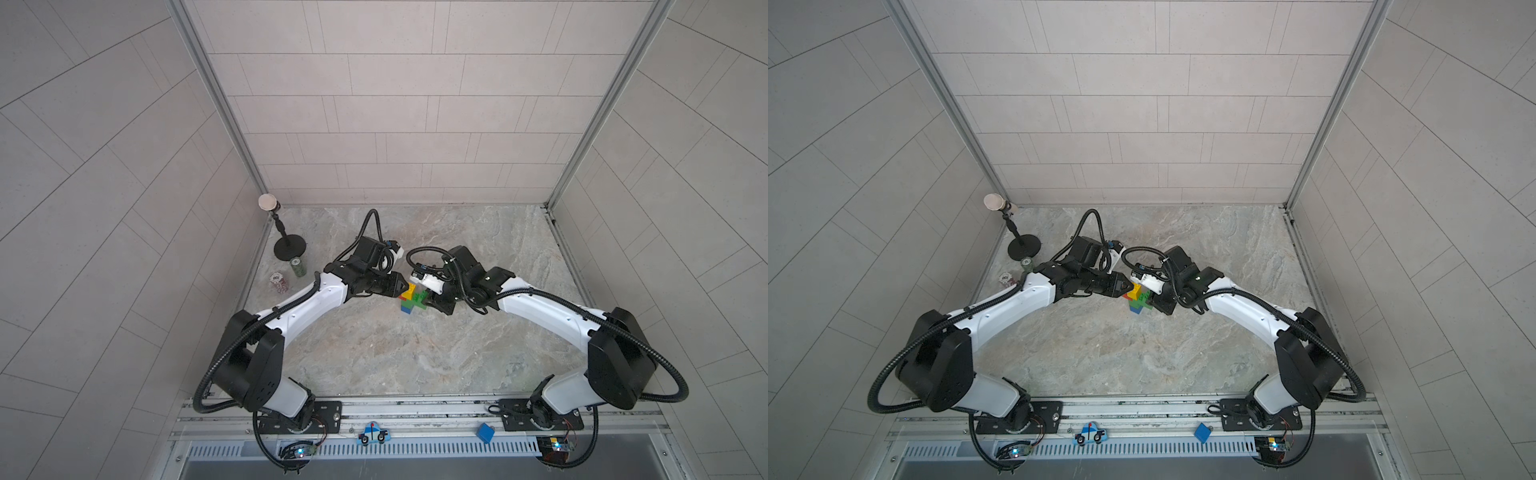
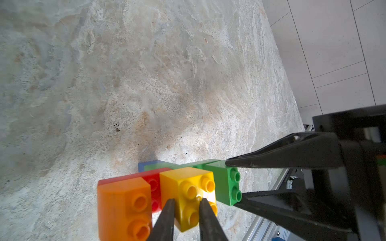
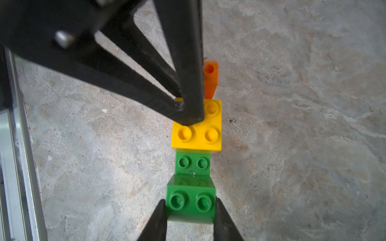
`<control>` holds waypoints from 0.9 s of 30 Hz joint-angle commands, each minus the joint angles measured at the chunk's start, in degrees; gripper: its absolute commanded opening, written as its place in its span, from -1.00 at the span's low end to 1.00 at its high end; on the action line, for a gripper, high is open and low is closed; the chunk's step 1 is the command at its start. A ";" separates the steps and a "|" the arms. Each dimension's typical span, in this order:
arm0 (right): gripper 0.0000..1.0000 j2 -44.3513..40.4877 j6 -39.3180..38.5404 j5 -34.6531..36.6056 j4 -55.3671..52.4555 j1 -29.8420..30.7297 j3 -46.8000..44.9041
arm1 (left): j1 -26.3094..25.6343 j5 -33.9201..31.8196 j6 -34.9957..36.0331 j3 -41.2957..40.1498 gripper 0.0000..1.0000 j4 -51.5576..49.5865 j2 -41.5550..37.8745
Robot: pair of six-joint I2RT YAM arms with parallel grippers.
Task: Assemble a fork with lego
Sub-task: Assemble the lego brick with the lego brick.
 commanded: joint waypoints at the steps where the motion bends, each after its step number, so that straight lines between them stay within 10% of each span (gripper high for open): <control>1: -1.00 1.43 -3.09 -0.88 -2.73 -0.18 0.95 | -0.33 0.01 1.36 1.04 -0.51 -2.33 1.13; 27: -1.00 6.35 -9.22 -4.21 -11.26 -0.87 6.19 | -0.33 0.02 1.57 1.14 -0.51 -2.59 1.33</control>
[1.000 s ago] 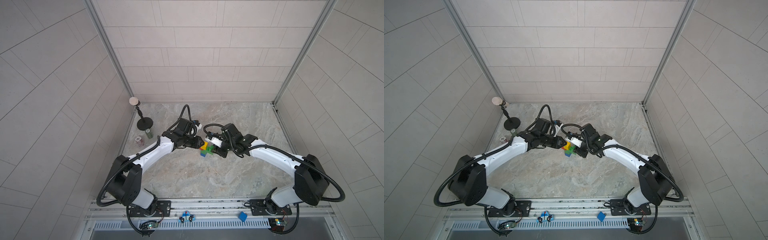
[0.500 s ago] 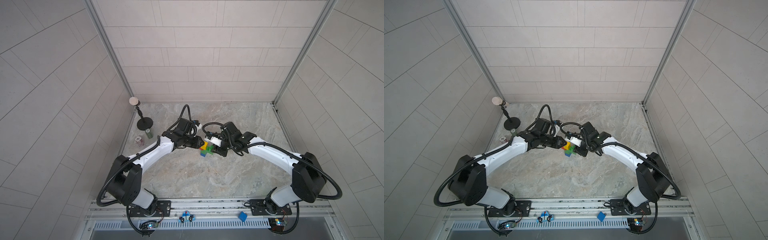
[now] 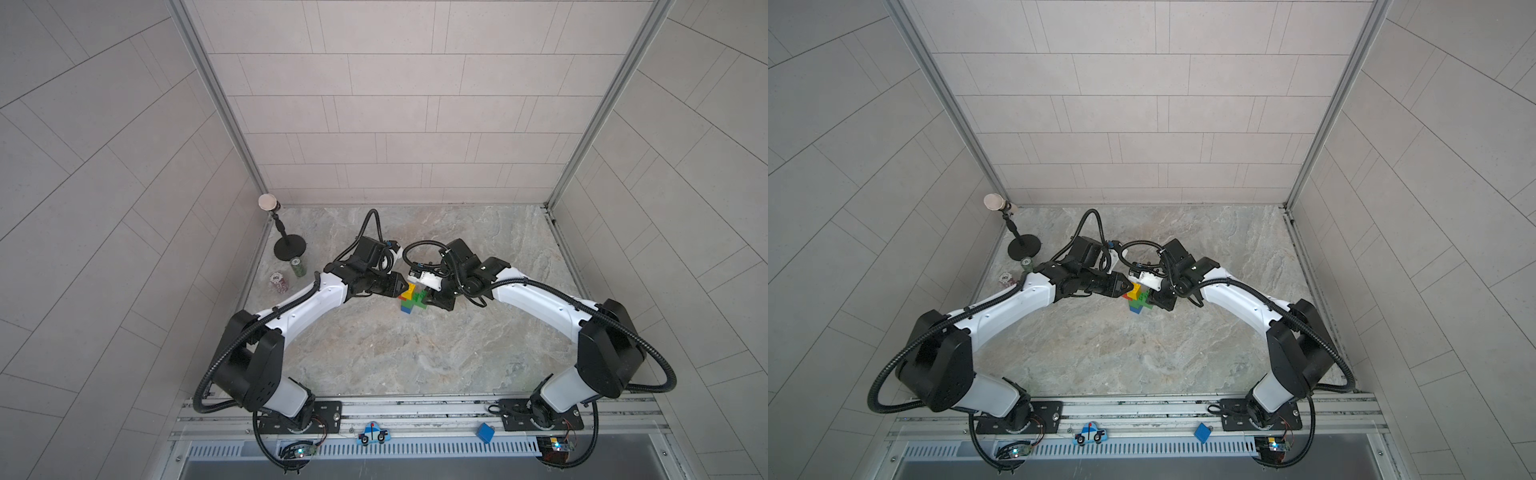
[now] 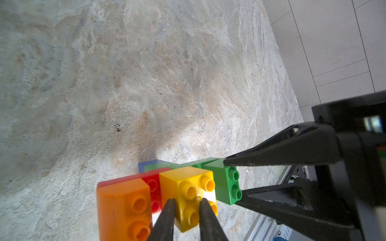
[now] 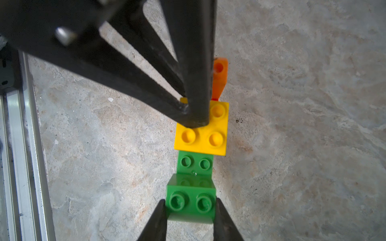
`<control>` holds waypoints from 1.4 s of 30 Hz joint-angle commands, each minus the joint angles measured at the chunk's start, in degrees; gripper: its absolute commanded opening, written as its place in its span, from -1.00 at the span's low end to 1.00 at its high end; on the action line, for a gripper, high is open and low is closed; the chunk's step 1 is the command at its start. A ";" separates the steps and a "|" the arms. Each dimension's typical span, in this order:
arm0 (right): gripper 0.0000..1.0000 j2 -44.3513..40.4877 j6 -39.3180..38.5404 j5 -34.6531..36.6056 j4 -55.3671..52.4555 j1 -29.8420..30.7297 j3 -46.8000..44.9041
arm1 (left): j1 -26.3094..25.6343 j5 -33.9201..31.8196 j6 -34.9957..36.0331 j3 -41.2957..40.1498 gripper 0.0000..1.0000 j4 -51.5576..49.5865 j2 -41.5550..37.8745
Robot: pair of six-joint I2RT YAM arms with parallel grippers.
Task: Assemble a fork with lego
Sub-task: Assemble the lego brick with the lego brick.
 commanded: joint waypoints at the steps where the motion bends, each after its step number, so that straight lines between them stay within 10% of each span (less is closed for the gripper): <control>1: -1.00 2.32 -3.23 -1.27 -4.09 0.30 0.10 | -0.37 0.16 1.13 1.03 -0.51 -2.44 1.31; 35: -0.99 2.89 1.02 2.77 -3.06 0.99 0.09 | -0.37 0.36 2.88 3.74 -0.52 -6.92 2.82; 42: -0.14 0.23 3.18 2.27 0.16 1.01 -0.43 | -0.33 0.33 2.94 3.56 -0.52 -6.88 2.53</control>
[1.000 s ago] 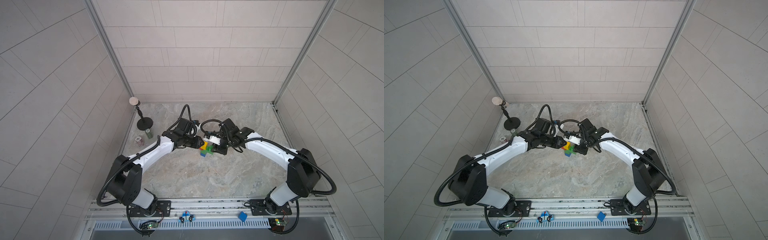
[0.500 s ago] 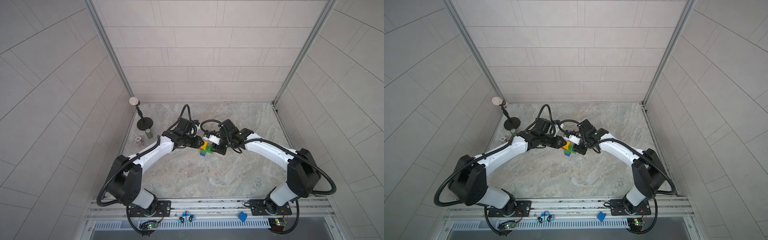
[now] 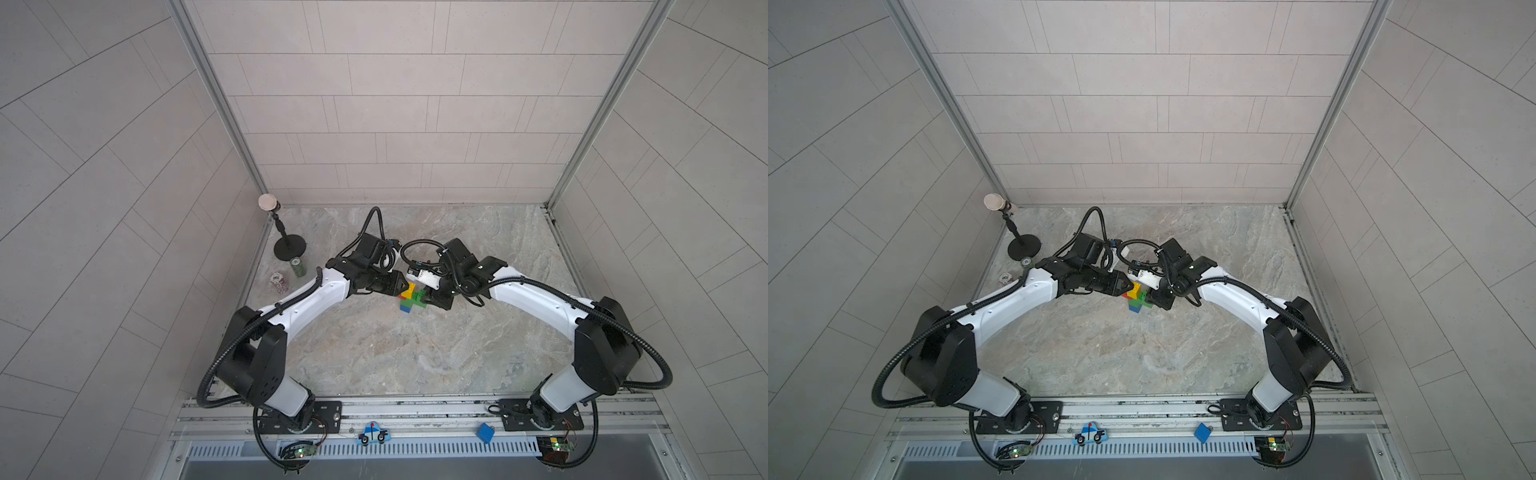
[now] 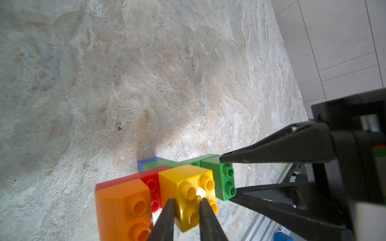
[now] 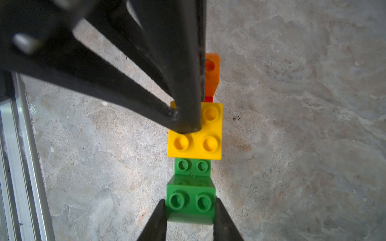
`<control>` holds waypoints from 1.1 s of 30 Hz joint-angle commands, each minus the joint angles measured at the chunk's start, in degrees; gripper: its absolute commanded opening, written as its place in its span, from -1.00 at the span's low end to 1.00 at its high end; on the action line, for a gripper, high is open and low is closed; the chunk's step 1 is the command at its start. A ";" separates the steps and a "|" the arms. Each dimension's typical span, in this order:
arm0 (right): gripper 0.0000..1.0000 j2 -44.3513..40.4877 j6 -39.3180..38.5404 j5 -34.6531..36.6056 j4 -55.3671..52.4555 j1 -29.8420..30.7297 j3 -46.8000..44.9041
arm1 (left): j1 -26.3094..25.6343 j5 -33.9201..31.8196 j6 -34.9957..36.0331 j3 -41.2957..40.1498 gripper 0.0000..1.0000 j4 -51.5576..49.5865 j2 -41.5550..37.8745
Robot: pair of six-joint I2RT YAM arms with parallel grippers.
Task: Assemble a fork with lego
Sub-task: Assemble the lego brick with the lego brick.
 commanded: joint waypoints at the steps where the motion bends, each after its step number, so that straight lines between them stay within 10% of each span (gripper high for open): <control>1: -0.07 -1.18 0.06 0.45 0.12 0.50 -1.13 | -0.36 0.29 1.34 0.41 -0.51 -3.05 0.78; 7: 0.97 -7.69 5.91 0.54 7.41 -0.11 -3.45 | -0.41 0.31 1.34 0.28 -0.52 -3.05 0.72; 20: 0.99 -21.29 70.93 17.13 52.80 -0.66 -34.58 | -0.40 0.08 1.31 0.38 -0.52 -3.05 0.76; 33: 0.99 -14.42 97.11 22.24 86.52 2.03 -49.05 | -0.35 0.13 1.42 0.54 -0.52 -3.13 0.64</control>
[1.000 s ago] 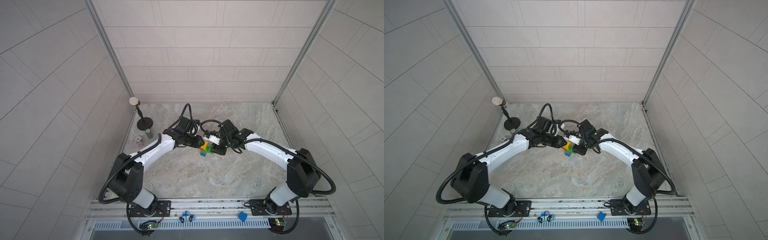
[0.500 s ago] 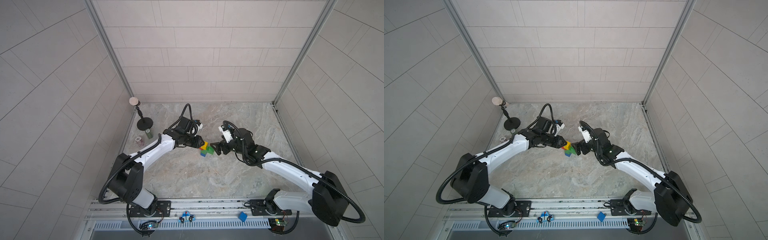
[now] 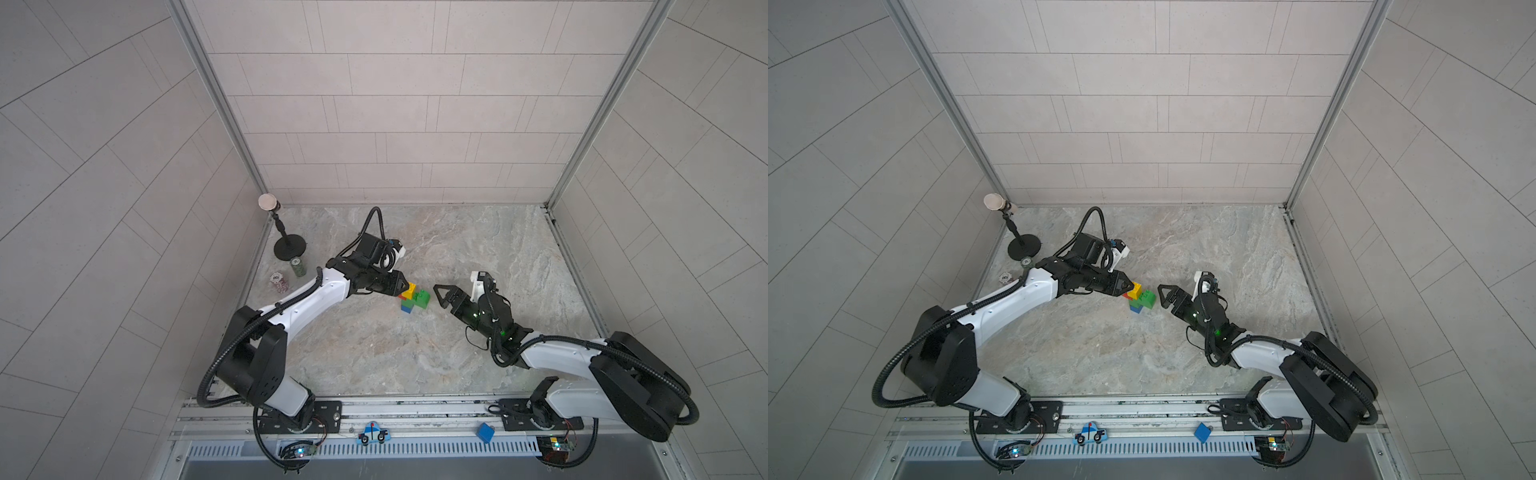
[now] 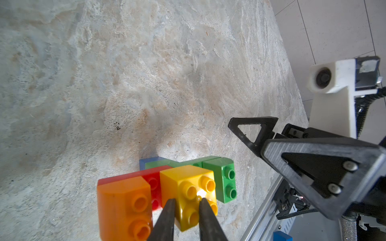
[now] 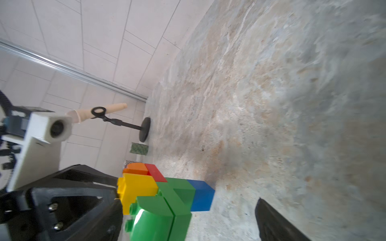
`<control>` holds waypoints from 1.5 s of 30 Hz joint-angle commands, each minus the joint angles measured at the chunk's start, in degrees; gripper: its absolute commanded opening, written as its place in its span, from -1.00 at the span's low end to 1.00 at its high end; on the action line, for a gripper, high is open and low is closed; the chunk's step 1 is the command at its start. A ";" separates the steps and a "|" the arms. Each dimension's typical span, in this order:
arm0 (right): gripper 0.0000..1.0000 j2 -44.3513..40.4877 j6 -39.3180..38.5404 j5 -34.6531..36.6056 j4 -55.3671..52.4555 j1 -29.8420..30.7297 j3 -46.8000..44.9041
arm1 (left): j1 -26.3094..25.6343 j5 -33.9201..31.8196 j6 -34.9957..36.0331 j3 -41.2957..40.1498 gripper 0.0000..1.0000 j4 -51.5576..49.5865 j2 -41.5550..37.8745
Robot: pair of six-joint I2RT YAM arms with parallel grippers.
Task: Assemble a fork with lego
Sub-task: Assemble the lego brick with the lego brick.
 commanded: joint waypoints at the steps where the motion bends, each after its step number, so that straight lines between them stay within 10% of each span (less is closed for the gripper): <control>1: 0.99 2.53 9.29 2.10 13.38 1.13 -0.07 | -0.33 -0.06 1.40 0.46 -0.52 -3.01 0.54; 45: 0.62 17.23 19.98 -0.83 25.01 6.67 0.02 | -0.28 -0.11 1.40 0.38 -0.52 -3.19 0.53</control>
